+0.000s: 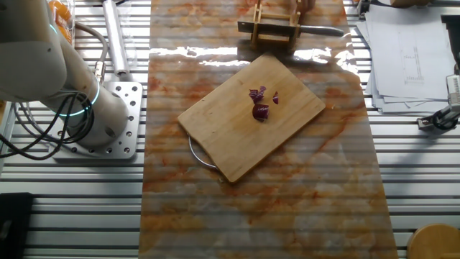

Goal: Chop the onions

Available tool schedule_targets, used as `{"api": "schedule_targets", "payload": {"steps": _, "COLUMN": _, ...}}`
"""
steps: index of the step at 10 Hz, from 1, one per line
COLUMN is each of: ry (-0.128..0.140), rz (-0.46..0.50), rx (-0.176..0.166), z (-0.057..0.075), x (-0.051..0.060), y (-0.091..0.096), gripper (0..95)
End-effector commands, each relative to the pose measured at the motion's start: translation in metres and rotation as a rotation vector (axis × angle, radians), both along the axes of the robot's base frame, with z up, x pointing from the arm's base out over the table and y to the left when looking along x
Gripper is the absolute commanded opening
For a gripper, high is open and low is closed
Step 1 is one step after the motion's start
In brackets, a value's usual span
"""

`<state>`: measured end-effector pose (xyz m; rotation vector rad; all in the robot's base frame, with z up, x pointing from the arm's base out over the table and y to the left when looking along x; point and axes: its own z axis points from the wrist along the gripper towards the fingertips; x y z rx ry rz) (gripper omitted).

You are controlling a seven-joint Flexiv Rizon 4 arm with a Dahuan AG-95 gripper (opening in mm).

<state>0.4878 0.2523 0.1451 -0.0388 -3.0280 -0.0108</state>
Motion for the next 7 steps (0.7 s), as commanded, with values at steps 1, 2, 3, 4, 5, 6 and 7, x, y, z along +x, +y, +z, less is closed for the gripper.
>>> {"api": "schedule_targets", "payload": {"steps": 1, "ry": -0.002, "rz": -0.025, "rx": 0.016, "z": -0.002, "x": 0.0016, "y": -0.0185, "gripper": 0.0}}
{"api": "schedule_targets", "payload": {"steps": 2, "ry": -0.001, "rz": -0.054, "rx": 0.03, "z": -0.0037, "x": 0.003, "y": -0.0225, "gripper": 0.0}}
{"api": "schedule_targets", "payload": {"steps": 3, "ry": -0.002, "rz": -0.071, "rx": 0.038, "z": -0.0062, "x": 0.0037, "y": -0.0248, "gripper": 0.0}}
{"api": "schedule_targets", "payload": {"steps": 4, "ry": 0.001, "rz": -0.069, "rx": 0.039, "z": -0.0072, "x": 0.0037, "y": -0.0248, "gripper": 0.0}}
{"api": "schedule_targets", "payload": {"steps": 5, "ry": 0.0, "rz": -0.064, "rx": 0.059, "z": -0.0071, "x": 0.0031, "y": -0.0248, "gripper": 19.0}}
{"api": "schedule_targets", "payload": {"steps": 6, "ry": -0.001, "rz": -0.057, "rx": 0.063, "z": -0.0073, "x": 0.0024, "y": -0.0248, "gripper": 38.0}}
{"api": "schedule_targets", "payload": {"steps": 7, "ry": -0.004, "rz": -0.045, "rx": 0.069, "z": -0.0085, "x": -0.0001, "y": -0.0246, "gripper": 38.0}}
